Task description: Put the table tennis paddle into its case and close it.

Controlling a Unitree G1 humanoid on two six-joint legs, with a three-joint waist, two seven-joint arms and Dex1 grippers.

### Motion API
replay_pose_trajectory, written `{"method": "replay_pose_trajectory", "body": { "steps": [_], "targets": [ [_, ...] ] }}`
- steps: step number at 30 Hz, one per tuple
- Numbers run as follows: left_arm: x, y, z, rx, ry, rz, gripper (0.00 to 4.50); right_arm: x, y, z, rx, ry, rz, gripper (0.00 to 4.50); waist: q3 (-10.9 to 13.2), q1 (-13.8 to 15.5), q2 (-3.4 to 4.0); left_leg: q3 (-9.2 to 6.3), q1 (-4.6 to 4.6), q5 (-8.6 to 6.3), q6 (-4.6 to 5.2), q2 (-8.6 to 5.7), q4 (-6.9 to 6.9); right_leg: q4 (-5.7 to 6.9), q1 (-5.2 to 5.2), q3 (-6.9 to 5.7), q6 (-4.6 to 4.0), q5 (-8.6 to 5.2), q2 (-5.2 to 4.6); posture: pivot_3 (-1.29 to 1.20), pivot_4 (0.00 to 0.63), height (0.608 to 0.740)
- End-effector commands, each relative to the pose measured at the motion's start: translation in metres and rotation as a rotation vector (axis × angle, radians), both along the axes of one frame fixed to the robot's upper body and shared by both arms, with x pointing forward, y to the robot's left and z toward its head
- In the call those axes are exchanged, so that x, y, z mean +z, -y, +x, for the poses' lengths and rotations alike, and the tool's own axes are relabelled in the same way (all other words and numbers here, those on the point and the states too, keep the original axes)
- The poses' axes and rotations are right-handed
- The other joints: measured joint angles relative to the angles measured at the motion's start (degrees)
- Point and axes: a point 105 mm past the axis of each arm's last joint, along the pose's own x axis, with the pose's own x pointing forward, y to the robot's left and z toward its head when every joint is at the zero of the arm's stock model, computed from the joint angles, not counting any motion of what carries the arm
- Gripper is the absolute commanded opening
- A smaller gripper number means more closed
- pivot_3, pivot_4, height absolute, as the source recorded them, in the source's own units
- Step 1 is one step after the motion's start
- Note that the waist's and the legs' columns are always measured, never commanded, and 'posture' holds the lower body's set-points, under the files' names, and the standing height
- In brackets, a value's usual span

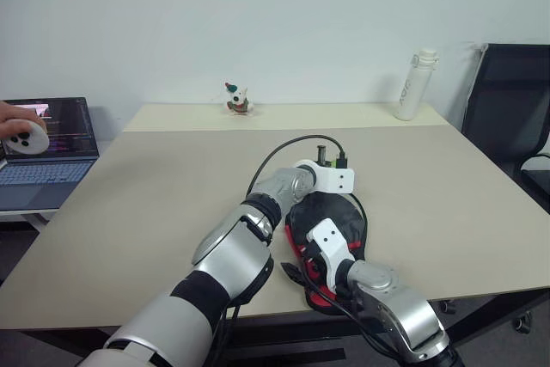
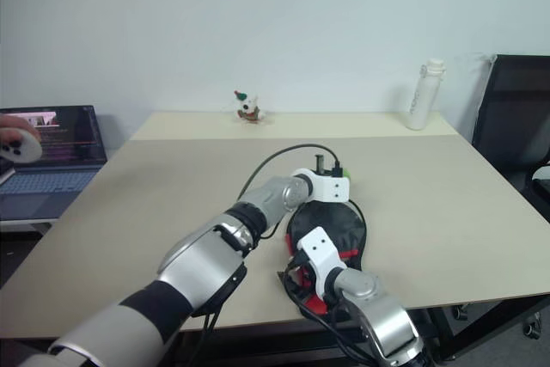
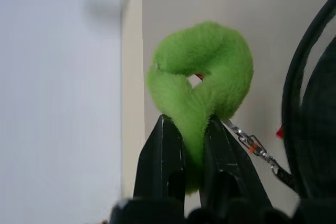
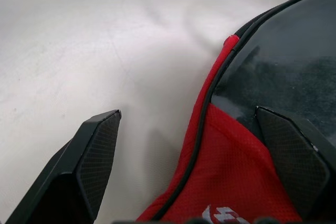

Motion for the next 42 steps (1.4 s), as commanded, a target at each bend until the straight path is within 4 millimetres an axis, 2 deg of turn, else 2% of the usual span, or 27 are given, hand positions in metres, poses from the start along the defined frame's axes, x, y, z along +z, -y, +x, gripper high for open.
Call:
{"method": "replay_pose_trajectory", "body": {
  "steps": [1,9,16,21,26,28,31,35,37,40,42],
  "targets": [
    [0.037,0.035,-0.011,-0.125,0.117,-0.027,0.04,-0.072,0.002,-0.033,0.020,-0.334,-0.104,4.50,0.0,0.0,0.02,0.00,0.00,0.00,0.00,0.00,0.00,0.00,0.00,0.00,0.00,0.00,0.00,0.00,0.150,0.740],
    [0.025,0.036,-0.014,-0.120,0.003,-0.073,0.04,-0.068,0.003,-0.025,0.005,-0.320,-0.101,4.50,0.0,0.0,0.04,0.00,0.00,0.00,0.00,-0.01,0.00,0.00,0.00,0.01,0.00,0.00,0.00,0.00,0.150,0.740],
    [0.007,0.016,-0.009,-0.052,-0.180,-0.145,2.30,-0.055,0.004,-0.003,-0.037,-0.274,-0.076,4.50,-0.1,-0.2,0.14,0.01,0.03,0.00,0.00,-0.01,0.01,0.03,0.00,0.02,0.01,0.00,0.00,0.00,0.150,0.740],
    [0.010,0.001,-0.006,-0.033,-0.267,-0.260,2.30,-0.043,0.017,0.027,-0.143,-0.215,-0.054,4.50,-0.2,-0.3,0.27,0.01,0.10,0.01,0.02,-0.01,0.02,0.10,0.04,0.01,0.02,0.01,0.00,0.00,0.150,0.740],
    [0.048,-0.027,0.006,-0.007,-0.257,-0.486,2.30,-0.016,0.029,0.043,-0.224,-0.161,0.030,4.50,-0.2,-0.1,0.28,0.01,0.01,0.02,0.02,-0.03,0.04,0.05,0.02,0.02,0.08,0.05,-0.01,0.00,0.150,0.740],
    [0.057,-0.037,0.009,-0.003,-0.256,-0.535,2.30,-0.009,0.031,0.043,-0.234,-0.151,0.052,4.50,-0.2,0.0,0.28,0.00,-0.10,0.02,0.02,-0.03,0.04,0.01,-0.04,0.01,0.08,0.05,-0.01,0.00,0.150,0.740],
    [0.079,-0.075,0.015,0.027,-0.242,-0.660,2.30,0.015,0.035,0.031,-0.231,-0.126,0.117,4.50,-0.2,0.4,0.29,-0.02,-0.39,0.02,0.02,-0.04,0.04,0.00,-0.29,0.00,0.08,0.05,-0.01,0.00,0.150,0.740],
    [0.083,-0.118,0.014,0.018,-0.378,-0.870,2.30,0.045,0.039,0.009,-0.176,-0.087,0.201,4.50,-0.1,0.5,0.34,0.00,-0.59,0.01,0.02,-0.02,0.02,0.03,-0.54,0.02,0.08,0.05,0.00,0.00,0.150,0.740],
    [0.076,-0.127,0.005,-0.053,-0.478,-0.906,2.30,0.058,0.044,0.001,-0.157,-0.073,0.230,4.50,-0.1,0.5,0.36,0.00,-0.59,0.01,0.02,-0.01,0.01,0.06,-0.56,0.02,0.07,0.05,0.00,0.00,0.150,0.740],
    [0.045,-0.129,-0.020,-0.187,-0.680,-0.798,2.30,0.078,0.061,-0.014,-0.107,-0.062,0.261,4.50,-0.1,0.4,0.39,0.00,-0.57,0.02,0.02,-0.01,0.02,0.10,-0.55,0.02,0.05,0.05,0.00,0.00,0.150,0.740],
    [0.031,-0.126,-0.033,-0.239,-0.771,-0.760,2.30,0.090,0.075,-0.016,-0.094,-0.042,0.249,4.50,-0.1,0.5,0.41,-0.01,-0.58,0.02,0.02,-0.01,0.05,0.10,-0.53,0.01,0.04,0.05,0.00,0.00,0.150,0.740]
  ]
}}
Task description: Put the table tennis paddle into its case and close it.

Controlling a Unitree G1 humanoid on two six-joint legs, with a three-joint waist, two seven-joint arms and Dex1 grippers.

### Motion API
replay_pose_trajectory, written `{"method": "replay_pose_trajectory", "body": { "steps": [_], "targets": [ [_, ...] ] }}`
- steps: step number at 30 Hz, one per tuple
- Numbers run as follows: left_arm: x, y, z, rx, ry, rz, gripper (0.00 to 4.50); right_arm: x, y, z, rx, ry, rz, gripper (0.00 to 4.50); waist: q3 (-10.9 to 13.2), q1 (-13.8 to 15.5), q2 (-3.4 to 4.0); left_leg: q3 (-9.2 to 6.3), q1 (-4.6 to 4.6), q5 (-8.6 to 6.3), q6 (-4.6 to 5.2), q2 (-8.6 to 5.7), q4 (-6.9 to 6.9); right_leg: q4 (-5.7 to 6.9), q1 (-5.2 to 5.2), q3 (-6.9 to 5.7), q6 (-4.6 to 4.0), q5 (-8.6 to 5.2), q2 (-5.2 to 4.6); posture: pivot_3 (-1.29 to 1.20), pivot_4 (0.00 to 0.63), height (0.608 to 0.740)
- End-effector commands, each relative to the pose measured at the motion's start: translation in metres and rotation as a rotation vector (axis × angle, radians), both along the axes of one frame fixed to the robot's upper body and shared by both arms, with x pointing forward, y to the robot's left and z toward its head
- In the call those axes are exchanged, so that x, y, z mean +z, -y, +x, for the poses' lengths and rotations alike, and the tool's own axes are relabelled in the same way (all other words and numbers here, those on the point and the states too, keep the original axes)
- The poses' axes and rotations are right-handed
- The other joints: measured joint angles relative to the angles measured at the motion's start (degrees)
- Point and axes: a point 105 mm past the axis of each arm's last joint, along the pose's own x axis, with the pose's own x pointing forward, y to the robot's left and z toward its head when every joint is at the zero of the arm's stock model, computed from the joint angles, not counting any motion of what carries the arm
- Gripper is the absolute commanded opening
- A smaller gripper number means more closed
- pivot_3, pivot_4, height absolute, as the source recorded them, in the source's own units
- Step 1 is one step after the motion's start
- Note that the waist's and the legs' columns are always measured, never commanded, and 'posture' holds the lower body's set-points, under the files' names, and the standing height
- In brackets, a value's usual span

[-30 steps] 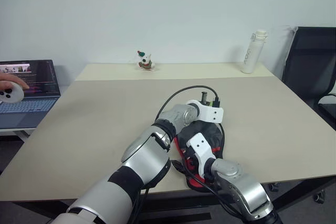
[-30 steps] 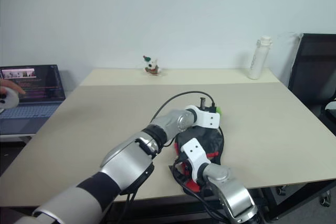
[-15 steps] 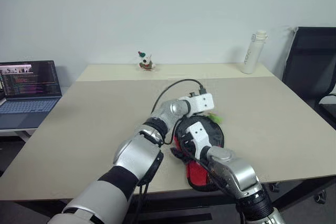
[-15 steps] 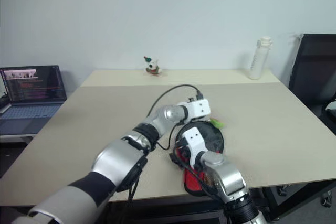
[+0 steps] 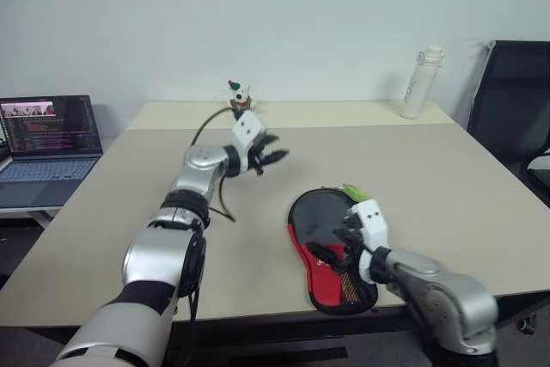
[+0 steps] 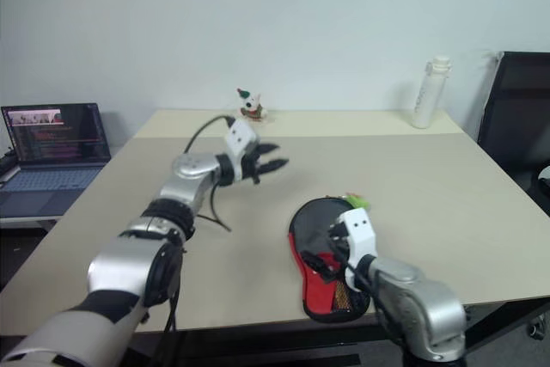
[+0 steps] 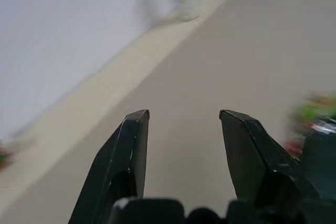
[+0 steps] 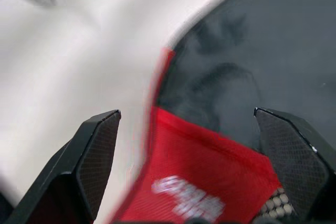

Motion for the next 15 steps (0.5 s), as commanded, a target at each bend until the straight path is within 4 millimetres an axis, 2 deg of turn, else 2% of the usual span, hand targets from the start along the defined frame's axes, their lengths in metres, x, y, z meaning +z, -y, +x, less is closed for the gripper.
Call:
{"method": "replay_pose_trajectory", "body": {
  "steps": [1,4,7,12,15],
  "targets": [
    [-0.002,0.010,-0.023,-0.189,-0.046,0.003,2.30,0.030,0.022,-0.008,0.033,0.073,0.005,4.50,0.0,0.1,-0.02,0.00,-0.01,0.00,0.00,0.00,0.01,-0.01,0.01,0.01,-0.01,0.01,-0.01,0.00,0.150,0.740],
    [-0.015,0.021,-0.036,-0.254,-0.079,0.022,2.30,0.040,0.043,-0.002,0.012,0.106,-0.053,4.50,0.1,0.3,0.02,-0.03,-0.02,0.00,0.01,0.01,0.06,0.02,0.00,0.01,-0.01,0.01,0.00,0.00,0.150,0.740],
    [-0.026,0.040,-0.045,-0.301,-0.083,0.046,2.30,0.046,0.061,0.013,-0.035,0.150,-0.139,4.50,0.1,0.5,0.02,-0.02,-0.01,0.00,0.01,0.00,0.06,0.00,0.03,0.02,-0.01,0.01,0.00,0.00,0.150,0.740],
    [-0.030,0.072,-0.053,-0.369,-0.078,0.048,2.30,0.049,0.065,0.032,-0.032,0.190,-0.193,4.50,0.1,0.3,0.02,0.01,0.02,0.00,0.03,-0.02,0.08,-0.01,0.06,0.07,0.00,0.01,0.02,0.00,0.150,0.740],
    [-0.039,0.089,-0.053,-0.387,-0.114,0.052,2.30,0.049,0.070,0.048,-0.057,0.217,-0.229,4.50,0.1,0.2,0.02,0.04,0.03,-0.02,0.05,-0.01,0.08,-0.01,0.05,0.12,0.00,0.01,0.06,0.00,0.150,0.740]
  ]
}}
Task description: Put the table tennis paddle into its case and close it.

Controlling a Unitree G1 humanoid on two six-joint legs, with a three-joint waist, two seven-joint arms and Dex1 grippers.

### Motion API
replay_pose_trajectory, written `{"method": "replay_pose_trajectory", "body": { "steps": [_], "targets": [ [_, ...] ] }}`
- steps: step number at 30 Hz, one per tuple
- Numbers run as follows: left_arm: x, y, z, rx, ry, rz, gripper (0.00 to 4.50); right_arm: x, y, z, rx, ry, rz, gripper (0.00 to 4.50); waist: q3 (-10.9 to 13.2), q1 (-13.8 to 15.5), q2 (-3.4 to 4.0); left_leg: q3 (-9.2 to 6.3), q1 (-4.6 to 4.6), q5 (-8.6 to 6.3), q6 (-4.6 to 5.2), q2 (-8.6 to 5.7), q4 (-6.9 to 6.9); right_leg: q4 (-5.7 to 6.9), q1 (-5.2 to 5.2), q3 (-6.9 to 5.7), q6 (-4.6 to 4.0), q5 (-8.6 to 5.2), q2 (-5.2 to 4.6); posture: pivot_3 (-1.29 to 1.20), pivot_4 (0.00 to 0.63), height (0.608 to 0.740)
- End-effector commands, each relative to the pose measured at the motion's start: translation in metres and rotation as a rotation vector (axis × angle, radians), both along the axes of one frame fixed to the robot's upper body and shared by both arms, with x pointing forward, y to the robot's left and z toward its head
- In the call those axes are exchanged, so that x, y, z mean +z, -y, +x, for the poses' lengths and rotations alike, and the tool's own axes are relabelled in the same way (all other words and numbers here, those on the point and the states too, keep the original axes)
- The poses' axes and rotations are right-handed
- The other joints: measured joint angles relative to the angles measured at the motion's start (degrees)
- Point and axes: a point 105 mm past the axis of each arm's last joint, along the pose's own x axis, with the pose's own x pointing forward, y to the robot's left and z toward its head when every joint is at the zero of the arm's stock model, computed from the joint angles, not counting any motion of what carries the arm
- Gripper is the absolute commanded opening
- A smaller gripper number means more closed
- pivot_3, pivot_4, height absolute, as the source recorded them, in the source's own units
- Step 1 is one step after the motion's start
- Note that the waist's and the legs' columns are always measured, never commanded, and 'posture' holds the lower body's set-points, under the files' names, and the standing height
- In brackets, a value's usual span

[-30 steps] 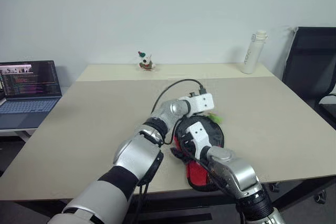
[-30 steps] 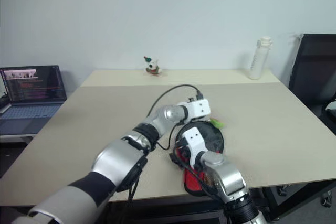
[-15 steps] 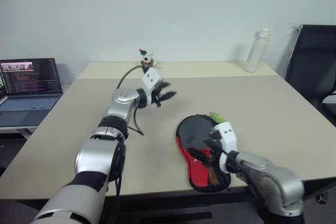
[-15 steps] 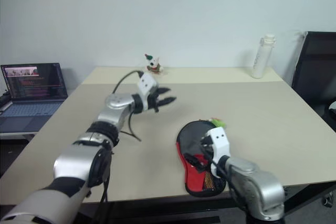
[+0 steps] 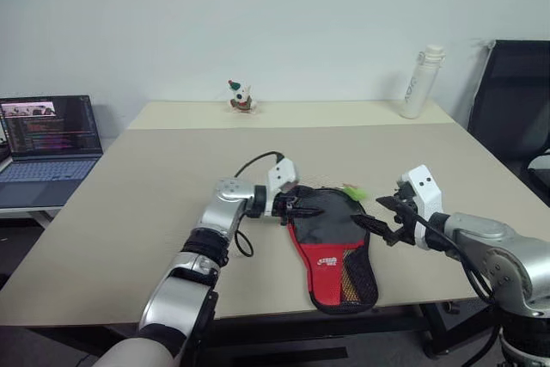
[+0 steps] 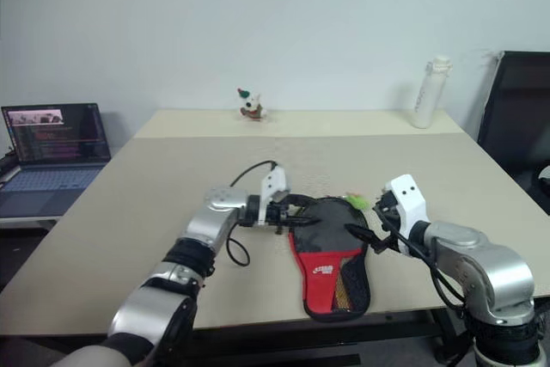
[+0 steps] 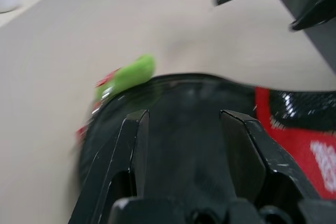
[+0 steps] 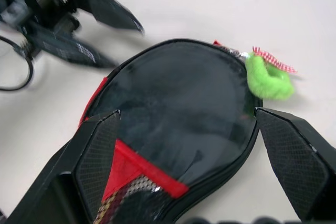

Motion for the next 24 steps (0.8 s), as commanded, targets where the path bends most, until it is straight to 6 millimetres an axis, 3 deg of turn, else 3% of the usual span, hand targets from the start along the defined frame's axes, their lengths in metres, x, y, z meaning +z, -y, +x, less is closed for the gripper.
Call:
{"method": "replay_pose_trajectory", "body": {
  "steps": [1,7,11,24],
  "targets": [
    [0.003,0.017,0.001,-0.023,0.019,0.008,2.30,0.014,0.005,0.017,-0.014,0.099,-0.043,4.50,0.0,0.0,0.00,0.00,0.00,0.00,0.00,0.00,0.00,0.00,0.00,0.00,0.00,0.00,0.00,0.00,0.150,0.740],
    [-0.038,0.017,0.006,0.049,-0.040,0.090,2.30,0.017,0.008,0.042,-0.007,0.160,-0.115,4.50,0.0,0.0,0.01,0.05,0.02,-0.01,0.03,-0.01,0.03,0.01,0.00,0.05,0.01,0.01,0.01,0.00,0.150,0.740],
    [-0.056,0.020,0.004,0.067,-0.045,0.127,2.30,0.007,0.011,0.063,0.006,0.158,-0.166,4.50,0.0,0.2,0.01,0.07,0.00,-0.03,0.06,-0.02,0.03,-0.02,0.00,0.06,0.02,0.01,0.01,0.00,0.150,0.740],
    [-0.057,0.026,0.004,0.079,-0.042,0.108,2.30,-0.033,0.004,0.114,0.025,0.107,-0.266,4.50,0.0,0.5,0.04,0.05,0.06,-0.03,0.06,-0.06,0.13,-0.01,0.12,0.04,0.04,0.05,-0.03,0.00,0.150,0.740]
  ]
}}
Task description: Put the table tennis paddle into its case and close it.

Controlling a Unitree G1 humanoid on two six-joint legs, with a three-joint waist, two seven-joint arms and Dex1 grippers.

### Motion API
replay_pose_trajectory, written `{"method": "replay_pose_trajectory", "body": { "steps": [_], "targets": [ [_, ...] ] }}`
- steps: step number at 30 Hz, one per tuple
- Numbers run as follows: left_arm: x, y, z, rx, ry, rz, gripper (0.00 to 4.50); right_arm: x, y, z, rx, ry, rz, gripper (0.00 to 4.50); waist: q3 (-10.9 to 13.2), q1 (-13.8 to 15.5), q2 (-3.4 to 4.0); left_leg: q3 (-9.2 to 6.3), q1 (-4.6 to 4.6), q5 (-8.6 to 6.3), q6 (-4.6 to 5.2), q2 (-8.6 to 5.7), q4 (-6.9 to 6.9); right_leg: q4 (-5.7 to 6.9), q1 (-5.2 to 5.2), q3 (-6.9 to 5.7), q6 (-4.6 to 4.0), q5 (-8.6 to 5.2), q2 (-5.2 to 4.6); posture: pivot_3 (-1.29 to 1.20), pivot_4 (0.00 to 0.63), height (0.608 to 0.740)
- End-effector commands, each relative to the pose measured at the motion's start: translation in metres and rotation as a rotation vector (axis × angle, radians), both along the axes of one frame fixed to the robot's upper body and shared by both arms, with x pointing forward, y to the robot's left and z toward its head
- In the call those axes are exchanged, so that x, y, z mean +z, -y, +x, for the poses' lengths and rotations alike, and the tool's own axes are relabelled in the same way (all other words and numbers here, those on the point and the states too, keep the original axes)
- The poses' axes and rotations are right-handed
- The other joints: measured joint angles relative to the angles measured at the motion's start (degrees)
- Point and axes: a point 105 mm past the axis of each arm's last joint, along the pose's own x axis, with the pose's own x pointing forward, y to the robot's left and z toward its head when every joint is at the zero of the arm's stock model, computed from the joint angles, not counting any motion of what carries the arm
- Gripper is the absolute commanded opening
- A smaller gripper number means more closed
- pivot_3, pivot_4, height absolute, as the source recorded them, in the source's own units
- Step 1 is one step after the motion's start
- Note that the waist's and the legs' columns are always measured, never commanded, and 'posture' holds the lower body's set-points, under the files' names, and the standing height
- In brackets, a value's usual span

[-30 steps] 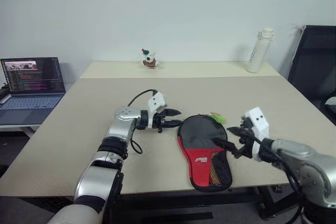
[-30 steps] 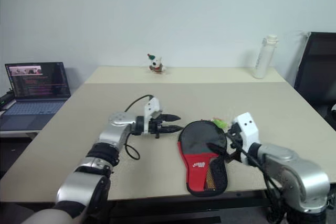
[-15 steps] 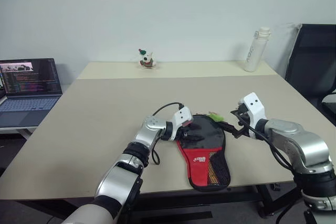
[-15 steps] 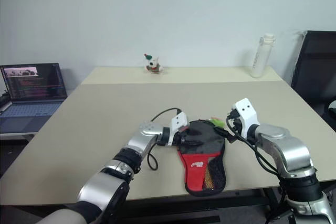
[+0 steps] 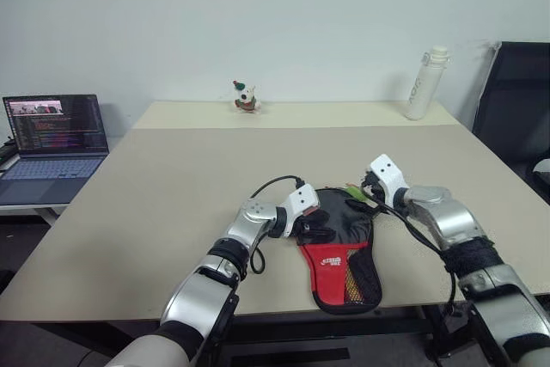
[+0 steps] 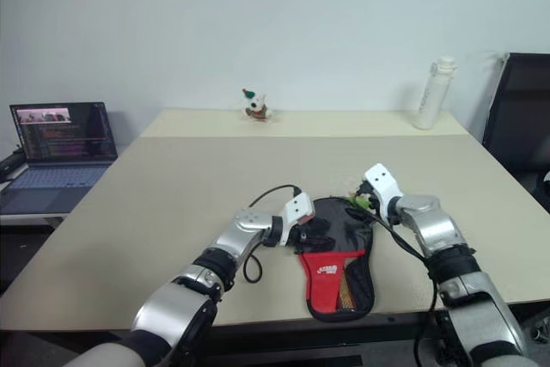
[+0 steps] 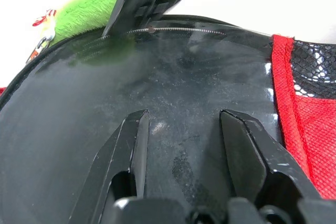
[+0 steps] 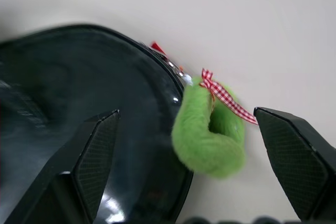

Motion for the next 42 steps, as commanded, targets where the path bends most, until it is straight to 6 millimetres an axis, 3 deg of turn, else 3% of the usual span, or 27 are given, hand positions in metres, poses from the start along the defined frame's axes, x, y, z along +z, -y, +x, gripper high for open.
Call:
{"method": "replay_pose_trajectory", "body": {
  "steps": [1,4,14,20,28,36,42],
  "targets": [
    [0.000,0.004,0.000,-0.003,0.011,0.006,2.32,0.009,0.002,0.011,-0.004,0.056,-0.019,4.31,0.0,0.0,0.00,0.00,-0.01,0.00,0.00,0.00,0.00,-0.01,0.00,0.00,0.00,0.00,0.00,0.00,0.150,0.740],
    [-0.001,0.003,0.000,0.001,0.011,0.006,2.33,0.005,0.002,0.014,-0.010,0.040,-0.006,3.54,0.0,-0.1,0.01,0.02,0.02,0.00,0.00,-0.02,0.00,0.02,0.00,0.01,-0.05,0.03,-0.02,0.00,0.150,0.740],
    [-0.001,0.010,0.002,0.011,0.019,0.017,2.33,0.006,0.003,0.016,-0.012,0.029,0.021,0.08,0.0,-0.1,0.02,-0.01,0.07,0.00,0.00,-0.02,0.04,0.07,0.06,0.01,-0.01,0.01,-0.02,0.00,0.150,0.740],
    [-0.022,0.011,-0.008,-0.022,-0.057,0.070,2.33,0.016,0.009,0.019,-0.034,0.053,0.019,0.03,0.0,0.0,0.04,-0.05,0.09,0.00,0.01,-0.04,0.20,0.08,0.18,-0.02,0.04,0.04,-0.03,0.00,0.150,0.740],
    [-0.035,0.011,-0.015,-0.027,-0.101,0.082,2.33,0.019,0.053,0.007,-0.084,0.035,-0.068,0.03,0.0,0.5,0.11,-0.09,0.00,-0.03,0.05,-0.14,0.33,0.02,0.21,-0.06,0.08,0.05,-0.12,0.00,0.150,0.740],
    [-0.040,0.018,-0.018,-0.030,-0.117,0.081,2.33,0.015,0.081,-0.021,-0.099,-0.018,-0.110,0.03,-0.1,0.8,0.25,-0.11,0.00,-0.15,0.24,-0.17,0.61,-0.02,0.37,-0.07,0.12,0.05,-0.14,0.00,0.150,0.740],
    [-0.041,0.022,-0.019,-0.028,-0.117,0.080,2.33,0.004,0.085,-0.074,0.007,-0.124,-0.173,0.03,-0.1,1.6,0.29,-0.14,-0.03,-0.18,0.28,-0.21,0.71,-0.07,0.42,-0.09,0.18,0.07,-0.17,0.00,0.150,0.740]
  ]
}}
